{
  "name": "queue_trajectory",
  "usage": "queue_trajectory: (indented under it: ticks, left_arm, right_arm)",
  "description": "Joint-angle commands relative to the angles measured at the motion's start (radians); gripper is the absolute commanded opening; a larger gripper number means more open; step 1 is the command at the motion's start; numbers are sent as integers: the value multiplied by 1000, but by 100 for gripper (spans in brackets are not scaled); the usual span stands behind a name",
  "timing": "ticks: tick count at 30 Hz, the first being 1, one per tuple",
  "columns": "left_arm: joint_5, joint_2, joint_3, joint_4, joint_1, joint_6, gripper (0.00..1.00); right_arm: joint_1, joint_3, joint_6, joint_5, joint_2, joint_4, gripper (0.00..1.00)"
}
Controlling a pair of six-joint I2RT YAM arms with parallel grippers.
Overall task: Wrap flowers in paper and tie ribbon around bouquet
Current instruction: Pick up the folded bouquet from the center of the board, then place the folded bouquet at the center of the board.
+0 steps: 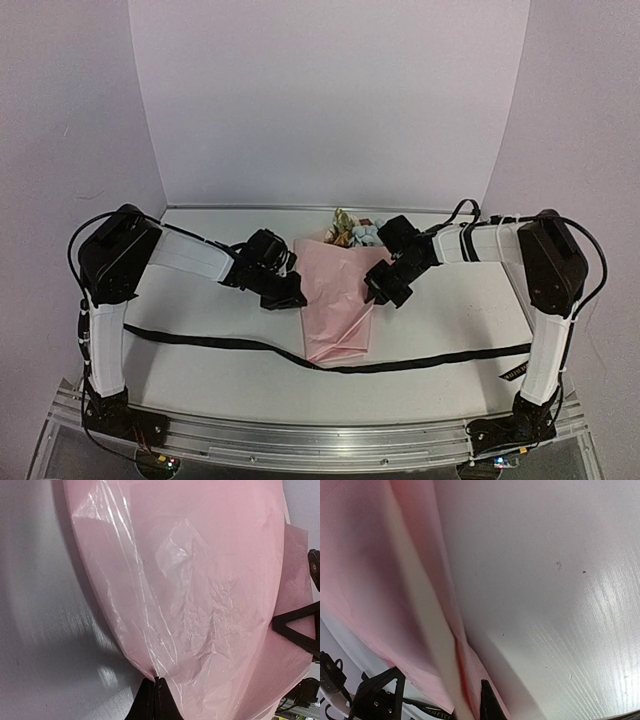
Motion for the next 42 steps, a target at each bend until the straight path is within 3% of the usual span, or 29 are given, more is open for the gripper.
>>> queue_trajectory:
  ticks: [1,5,14,27,42]
  left_arm:
    - [33,-22,108,-112,-4,5,0]
    - [54,-22,172,-208,-2,13,0]
    - [103,-93,152,-258,-1,-5,0]
    - [112,-252,-63,-199,-56,-100,0]
    - [38,-417,-298,-111,-137,-218,0]
  right_arm:
    - [1,50,-42,8,-35,-80,0]
    - [1,59,-49,12,-48,-113,0]
    - [6,23,-27,-9,-102,-158,0]
    - [100,-130,20,30,-213,-140,0]
    - [268,-286,46,208,-286,-110,1]
